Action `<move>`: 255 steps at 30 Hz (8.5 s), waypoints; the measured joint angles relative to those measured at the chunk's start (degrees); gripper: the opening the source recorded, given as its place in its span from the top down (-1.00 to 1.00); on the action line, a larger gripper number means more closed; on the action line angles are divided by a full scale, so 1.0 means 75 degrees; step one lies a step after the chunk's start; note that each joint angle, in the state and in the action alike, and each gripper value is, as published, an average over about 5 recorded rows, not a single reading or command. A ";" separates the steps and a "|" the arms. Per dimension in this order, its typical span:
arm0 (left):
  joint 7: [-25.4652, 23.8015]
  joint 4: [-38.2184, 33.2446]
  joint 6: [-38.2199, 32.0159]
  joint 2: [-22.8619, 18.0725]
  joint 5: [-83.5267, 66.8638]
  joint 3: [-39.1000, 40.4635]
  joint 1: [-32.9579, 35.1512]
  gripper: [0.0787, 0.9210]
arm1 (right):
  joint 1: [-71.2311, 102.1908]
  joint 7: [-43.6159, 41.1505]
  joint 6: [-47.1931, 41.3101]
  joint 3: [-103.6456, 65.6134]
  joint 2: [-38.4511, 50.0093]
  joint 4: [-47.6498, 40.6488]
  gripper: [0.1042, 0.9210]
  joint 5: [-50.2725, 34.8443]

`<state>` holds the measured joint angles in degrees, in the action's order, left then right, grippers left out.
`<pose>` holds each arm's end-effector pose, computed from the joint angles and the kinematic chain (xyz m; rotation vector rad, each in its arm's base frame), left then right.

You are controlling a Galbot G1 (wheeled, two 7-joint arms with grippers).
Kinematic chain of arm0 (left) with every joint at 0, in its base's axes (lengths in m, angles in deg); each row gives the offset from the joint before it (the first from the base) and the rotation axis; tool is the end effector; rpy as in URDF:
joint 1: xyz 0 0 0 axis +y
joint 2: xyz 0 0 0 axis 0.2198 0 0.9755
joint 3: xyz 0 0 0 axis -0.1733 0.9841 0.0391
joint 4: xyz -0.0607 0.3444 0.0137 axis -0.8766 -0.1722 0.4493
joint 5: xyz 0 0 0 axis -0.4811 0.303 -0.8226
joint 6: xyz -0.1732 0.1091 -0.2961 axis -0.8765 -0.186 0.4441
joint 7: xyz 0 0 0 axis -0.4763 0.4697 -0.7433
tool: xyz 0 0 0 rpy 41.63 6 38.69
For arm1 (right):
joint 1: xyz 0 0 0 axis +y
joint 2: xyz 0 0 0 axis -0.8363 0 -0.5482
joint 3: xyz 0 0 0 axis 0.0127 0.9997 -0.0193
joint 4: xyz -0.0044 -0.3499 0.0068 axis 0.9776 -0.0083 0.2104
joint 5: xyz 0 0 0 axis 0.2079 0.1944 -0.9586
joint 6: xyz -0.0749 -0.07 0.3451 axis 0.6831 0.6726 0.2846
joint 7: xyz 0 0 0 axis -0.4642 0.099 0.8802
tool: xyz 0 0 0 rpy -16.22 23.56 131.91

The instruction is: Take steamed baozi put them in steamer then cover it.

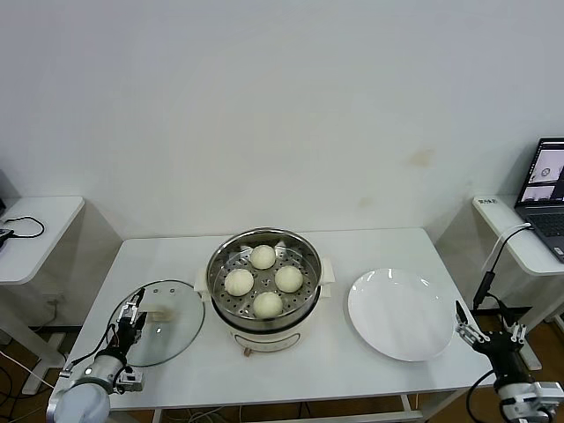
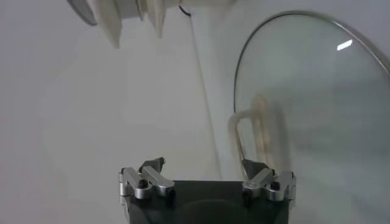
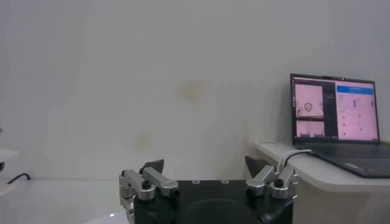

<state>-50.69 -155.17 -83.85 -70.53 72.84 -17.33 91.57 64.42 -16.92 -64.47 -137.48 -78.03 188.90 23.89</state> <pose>0.2689 0.2039 -0.3967 -0.2361 -1.9163 -2.3390 0.1644 -0.1953 -0.3085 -0.1553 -3.1145 0.1070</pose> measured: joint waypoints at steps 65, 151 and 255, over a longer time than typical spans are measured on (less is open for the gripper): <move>0.0318 0.1723 -0.0317 -0.0360 -0.0603 0.0384 -0.1262 0.82 | 0.0234 -0.0176 0.0207 0.0424 -0.0354 -0.0193 -0.76 0.0360; -0.3374 -0.2850 0.4122 -0.2829 0.1760 0.3763 -0.2312 0.84 | -0.0232 0.0151 0.0318 0.1480 -0.1334 -0.0386 -0.76 0.3283; 0.0301 -0.5805 0.1716 -0.1956 -0.9490 -0.0089 0.2940 -0.77 | 0.0647 0.0039 0.0524 0.1584 -0.0625 -0.0032 -0.76 0.2798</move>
<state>-48.43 -198.71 -70.99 -85.19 1.66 -17.99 113.62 69.27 -16.63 -60.54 -125.60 -82.72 188.66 44.87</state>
